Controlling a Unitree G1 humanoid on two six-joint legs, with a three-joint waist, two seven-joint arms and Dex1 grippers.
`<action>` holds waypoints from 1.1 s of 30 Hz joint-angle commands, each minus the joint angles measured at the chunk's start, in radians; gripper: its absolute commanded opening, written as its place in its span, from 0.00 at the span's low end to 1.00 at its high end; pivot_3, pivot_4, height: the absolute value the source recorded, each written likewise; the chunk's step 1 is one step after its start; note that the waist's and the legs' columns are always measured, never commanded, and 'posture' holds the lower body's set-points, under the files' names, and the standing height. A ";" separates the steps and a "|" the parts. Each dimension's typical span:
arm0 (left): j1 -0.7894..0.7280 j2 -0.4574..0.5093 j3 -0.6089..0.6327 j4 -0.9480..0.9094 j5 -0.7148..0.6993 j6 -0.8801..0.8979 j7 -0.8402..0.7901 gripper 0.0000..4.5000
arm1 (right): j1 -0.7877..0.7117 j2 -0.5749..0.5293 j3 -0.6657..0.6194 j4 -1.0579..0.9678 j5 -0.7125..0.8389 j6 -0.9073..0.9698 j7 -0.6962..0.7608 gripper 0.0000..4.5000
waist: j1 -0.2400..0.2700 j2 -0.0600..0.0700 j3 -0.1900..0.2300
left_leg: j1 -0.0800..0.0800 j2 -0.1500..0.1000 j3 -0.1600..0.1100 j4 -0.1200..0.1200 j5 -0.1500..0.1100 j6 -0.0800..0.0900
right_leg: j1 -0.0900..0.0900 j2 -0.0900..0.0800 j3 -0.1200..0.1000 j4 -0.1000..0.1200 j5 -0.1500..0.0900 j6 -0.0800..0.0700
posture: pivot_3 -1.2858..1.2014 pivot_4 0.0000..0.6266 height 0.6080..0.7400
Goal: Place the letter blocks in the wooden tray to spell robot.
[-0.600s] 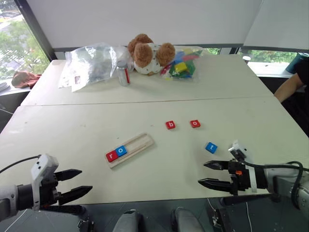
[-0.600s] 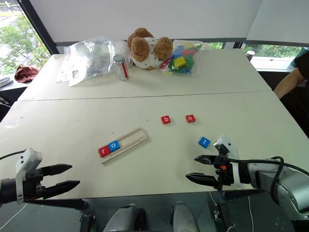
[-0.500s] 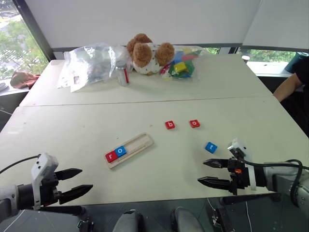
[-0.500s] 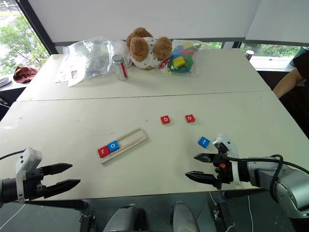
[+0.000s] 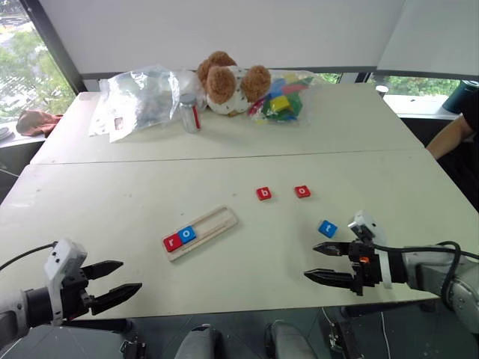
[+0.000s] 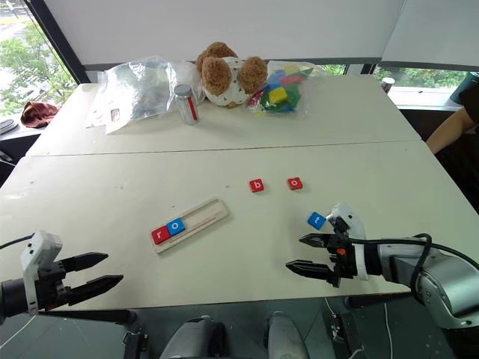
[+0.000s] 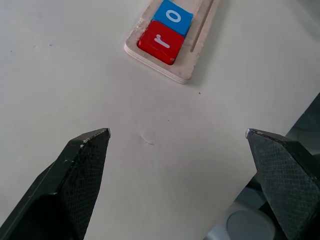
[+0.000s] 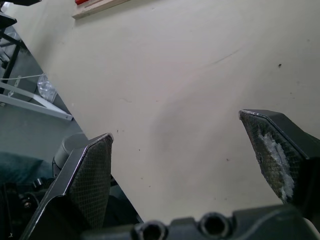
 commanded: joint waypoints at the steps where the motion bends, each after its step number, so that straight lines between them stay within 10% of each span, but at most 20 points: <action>1: -0.003 -0.011 0.036 -0.007 0.016 -0.042 0.007 1.00 | -0.012 -0.001 0.000 0.002 -0.016 -0.032 0.013 0.98 | 0.000 0.000 0.000 | 0.000 0.000 0.000 0.000 0.000 0.000 | 0.000 0.000 0.000 0.000 0.000 0.000 | 0.52 0.24 1.00; 16: -0.129 0.037 -0.026 0.082 0.091 -0.129 -0.041 1.00 | -0.055 0.010 0.005 0.056 -0.075 -0.087 0.012 0.98 | 0.000 0.000 0.000 | 0.000 0.000 0.000 0.000 0.000 0.000 | 0.000 0.000 0.000 0.000 0.000 0.000 | 0.52 0.24 1.00; 33: -0.416 0.038 -0.432 0.221 0.325 -0.379 -0.095 1.00 | -0.318 0.112 0.180 -0.115 0.032 0.062 -0.017 0.98 | 0.001 -0.001 -0.001 | -0.017 -0.001 0.000 0.007 0.003 -0.006 | -0.020 0.000 -0.002 0.010 0.003 0.004 | 0.52 0.24 1.00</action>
